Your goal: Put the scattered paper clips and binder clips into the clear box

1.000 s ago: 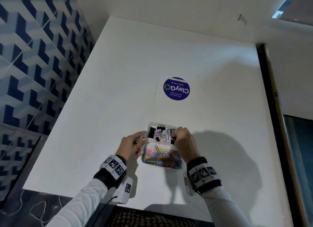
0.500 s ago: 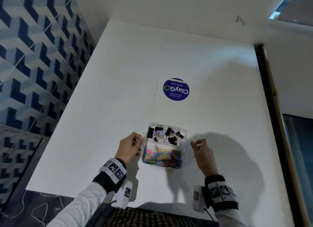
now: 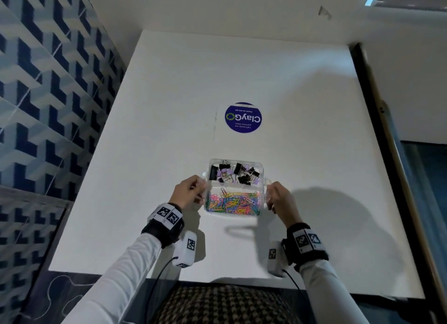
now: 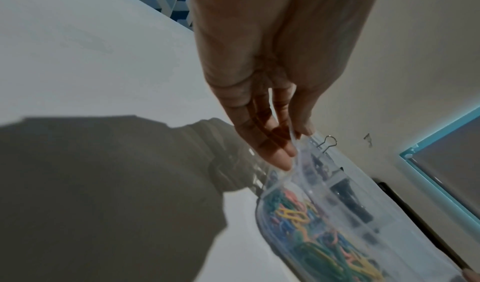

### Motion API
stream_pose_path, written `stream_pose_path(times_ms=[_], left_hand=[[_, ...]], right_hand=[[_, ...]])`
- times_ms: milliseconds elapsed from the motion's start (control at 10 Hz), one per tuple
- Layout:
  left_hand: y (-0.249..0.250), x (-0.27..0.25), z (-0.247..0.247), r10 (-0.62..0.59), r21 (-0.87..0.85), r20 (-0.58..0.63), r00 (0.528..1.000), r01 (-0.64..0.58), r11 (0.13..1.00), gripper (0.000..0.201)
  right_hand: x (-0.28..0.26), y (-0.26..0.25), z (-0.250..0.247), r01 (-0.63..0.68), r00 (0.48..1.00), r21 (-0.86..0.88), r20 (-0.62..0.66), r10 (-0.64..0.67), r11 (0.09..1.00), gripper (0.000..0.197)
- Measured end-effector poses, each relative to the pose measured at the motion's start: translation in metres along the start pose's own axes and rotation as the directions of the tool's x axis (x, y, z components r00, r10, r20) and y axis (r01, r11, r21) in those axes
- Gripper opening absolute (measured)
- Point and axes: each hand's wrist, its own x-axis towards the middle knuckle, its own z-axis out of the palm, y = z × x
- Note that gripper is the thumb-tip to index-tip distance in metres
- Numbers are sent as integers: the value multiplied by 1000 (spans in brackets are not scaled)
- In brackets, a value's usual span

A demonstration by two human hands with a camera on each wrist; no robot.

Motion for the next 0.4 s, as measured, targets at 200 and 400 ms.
stream_pose_path(times_ms=[200,400], left_hand=[[6,-6,4,19,-29,-26,999,-20,999,32],[2,-9,0,-8,-108,-2,1000,7,994,16]], right_hand=[[-2,-2,-2,7,1000,127,14,-9,992,26],[-11,6,-5,15,999,41,-39,-13,999,33]])
